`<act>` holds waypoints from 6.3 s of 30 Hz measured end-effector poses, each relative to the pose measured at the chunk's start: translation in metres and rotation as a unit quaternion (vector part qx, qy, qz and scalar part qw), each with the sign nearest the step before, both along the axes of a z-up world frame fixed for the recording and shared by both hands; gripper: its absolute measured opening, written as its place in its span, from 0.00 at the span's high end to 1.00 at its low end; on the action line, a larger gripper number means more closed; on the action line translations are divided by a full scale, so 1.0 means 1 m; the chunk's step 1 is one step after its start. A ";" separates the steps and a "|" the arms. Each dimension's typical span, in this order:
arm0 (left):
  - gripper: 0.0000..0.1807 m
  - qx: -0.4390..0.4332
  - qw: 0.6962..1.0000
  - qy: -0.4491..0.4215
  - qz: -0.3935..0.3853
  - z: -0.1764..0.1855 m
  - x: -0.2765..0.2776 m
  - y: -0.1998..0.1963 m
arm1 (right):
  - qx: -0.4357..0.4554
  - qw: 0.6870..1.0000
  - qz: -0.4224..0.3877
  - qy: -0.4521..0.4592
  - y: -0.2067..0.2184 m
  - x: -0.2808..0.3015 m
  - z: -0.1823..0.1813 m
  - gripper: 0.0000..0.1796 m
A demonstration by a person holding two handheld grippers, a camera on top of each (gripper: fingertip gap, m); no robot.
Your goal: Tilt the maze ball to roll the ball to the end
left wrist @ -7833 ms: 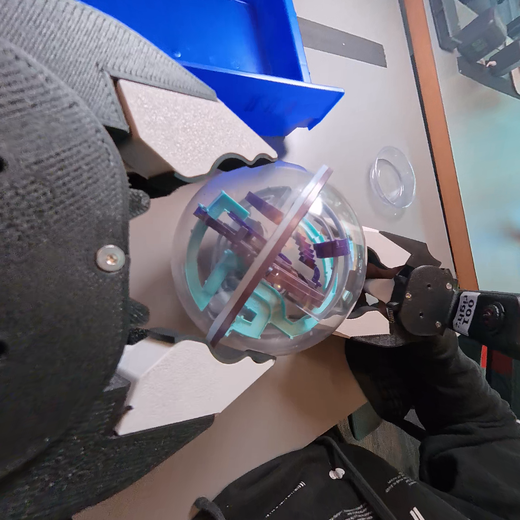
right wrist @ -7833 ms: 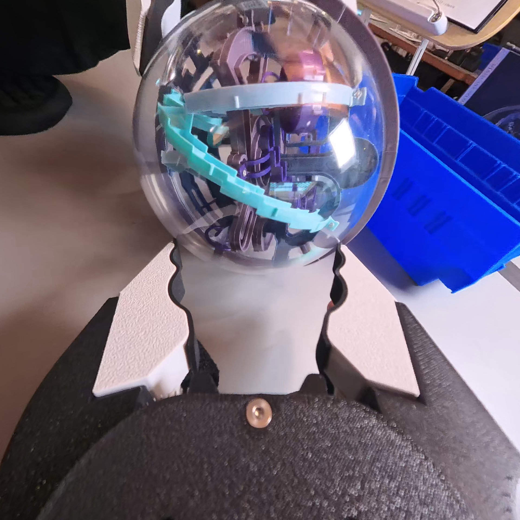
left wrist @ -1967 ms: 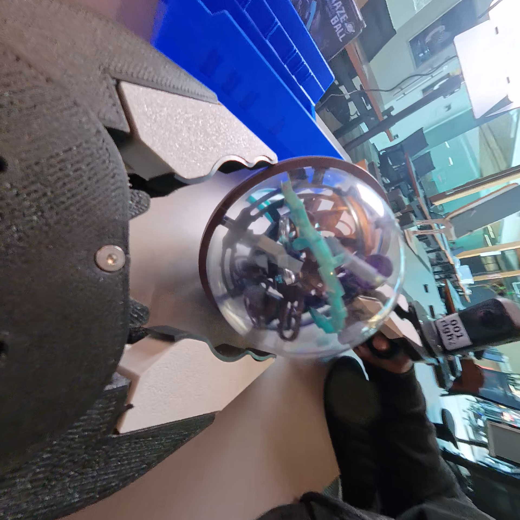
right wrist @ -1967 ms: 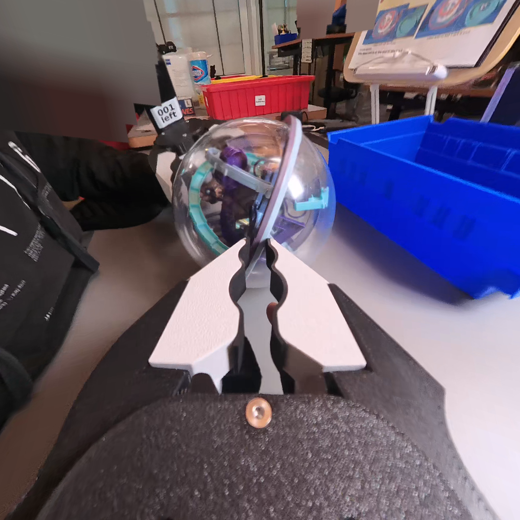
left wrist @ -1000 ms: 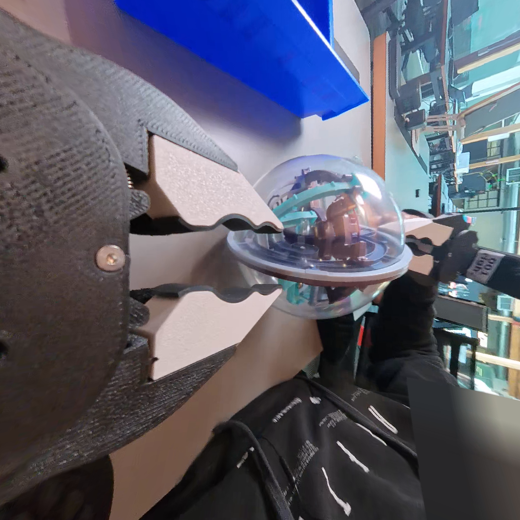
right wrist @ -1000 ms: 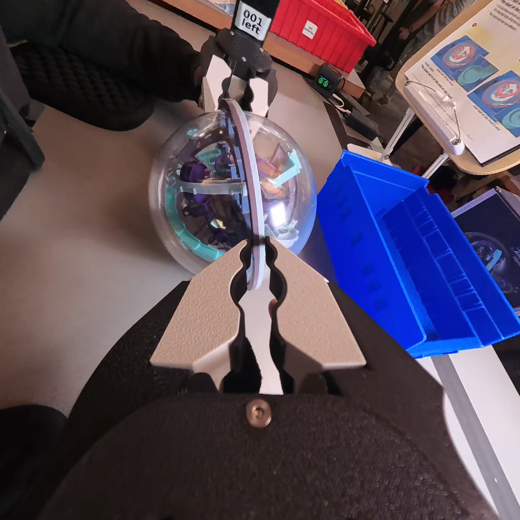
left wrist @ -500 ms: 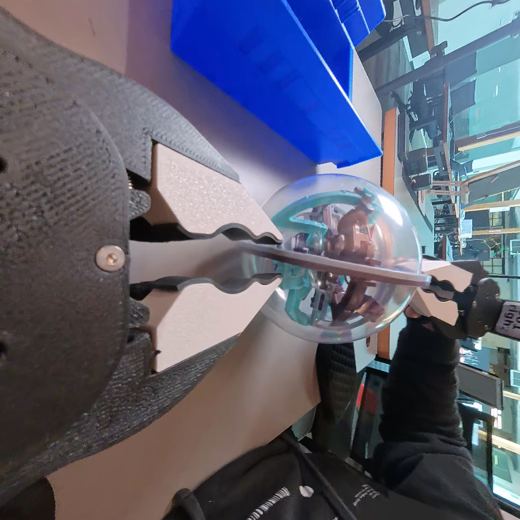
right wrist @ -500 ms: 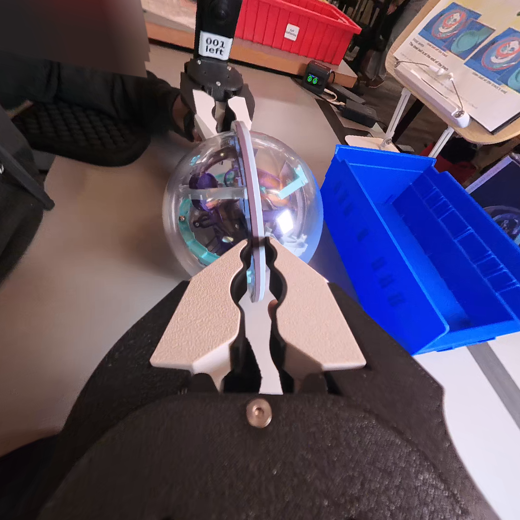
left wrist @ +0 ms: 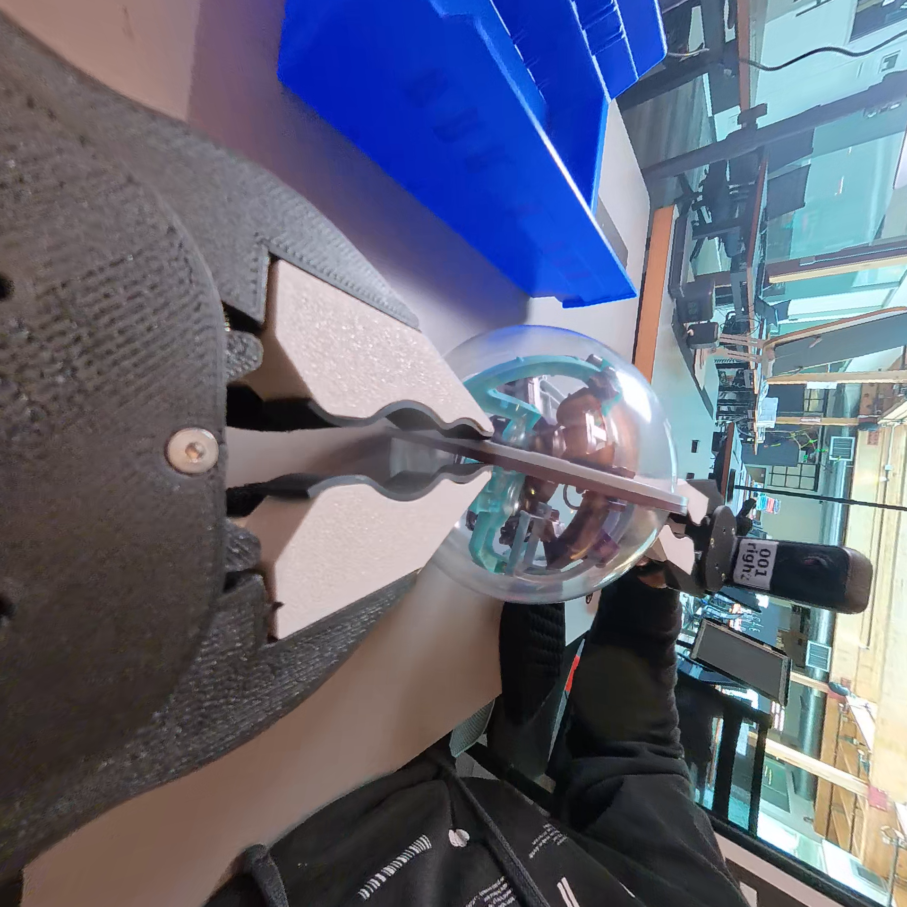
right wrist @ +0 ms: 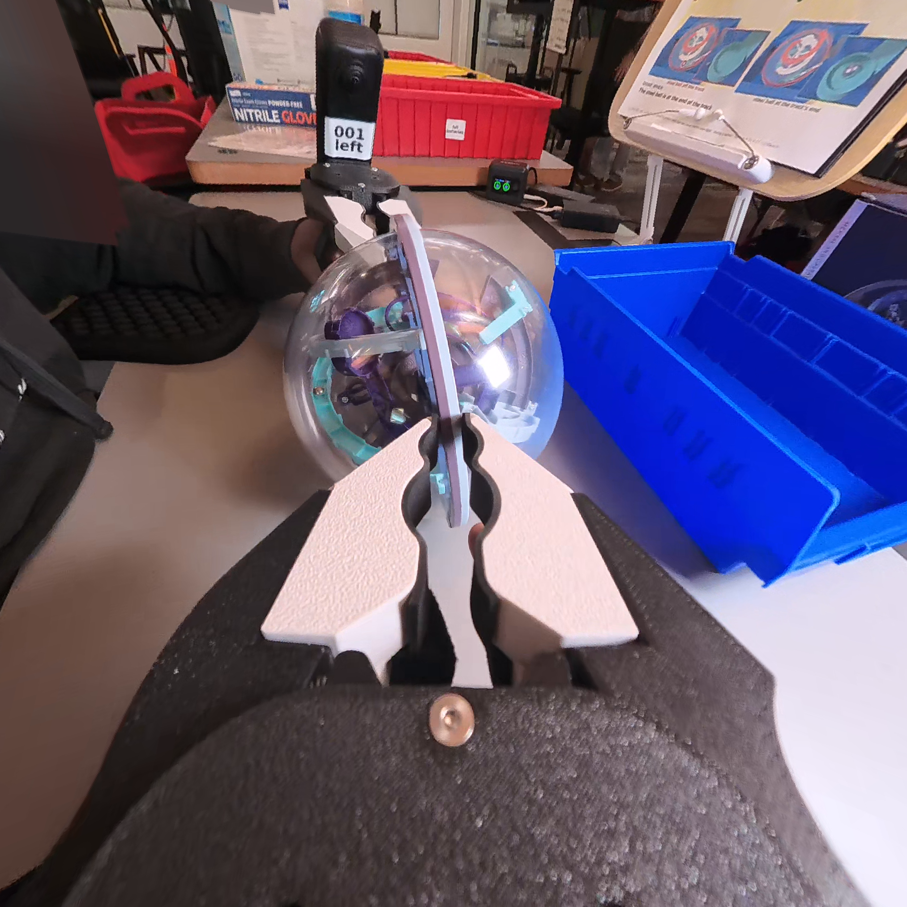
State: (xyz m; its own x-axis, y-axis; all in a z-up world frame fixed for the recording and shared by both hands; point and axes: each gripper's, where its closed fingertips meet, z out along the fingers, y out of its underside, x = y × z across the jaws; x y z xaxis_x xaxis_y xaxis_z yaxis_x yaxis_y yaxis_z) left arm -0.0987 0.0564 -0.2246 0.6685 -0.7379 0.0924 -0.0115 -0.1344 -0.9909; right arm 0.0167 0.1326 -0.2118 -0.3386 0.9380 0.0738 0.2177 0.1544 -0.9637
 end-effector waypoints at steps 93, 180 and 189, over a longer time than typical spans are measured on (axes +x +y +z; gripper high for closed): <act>0.22 -0.205 0.958 0.130 -0.155 -0.007 0.067 0.083 | 0.324 0.937 -0.124 0.036 0.013 0.028 -0.049 0.93; 0.31 -0.142 0.983 -0.108 0.030 0.002 0.045 0.036 | 0.183 0.971 -0.141 0.056 0.004 0.019 -0.050 1.00; 0.33 -0.218 0.948 -0.229 -0.026 -0.003 0.034 0.036 | 0.168 0.976 -0.113 0.080 -0.008 0.021 -0.040 0.92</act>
State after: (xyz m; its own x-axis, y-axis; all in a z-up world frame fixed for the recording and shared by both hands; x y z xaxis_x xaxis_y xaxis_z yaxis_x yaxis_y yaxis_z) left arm -0.0651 0.0922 -0.2277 0.4478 -0.5932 0.6690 0.3890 -0.5444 -0.7432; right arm 0.0380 0.1245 -0.2522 -0.0851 0.9012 0.4249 0.1332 0.4329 -0.8915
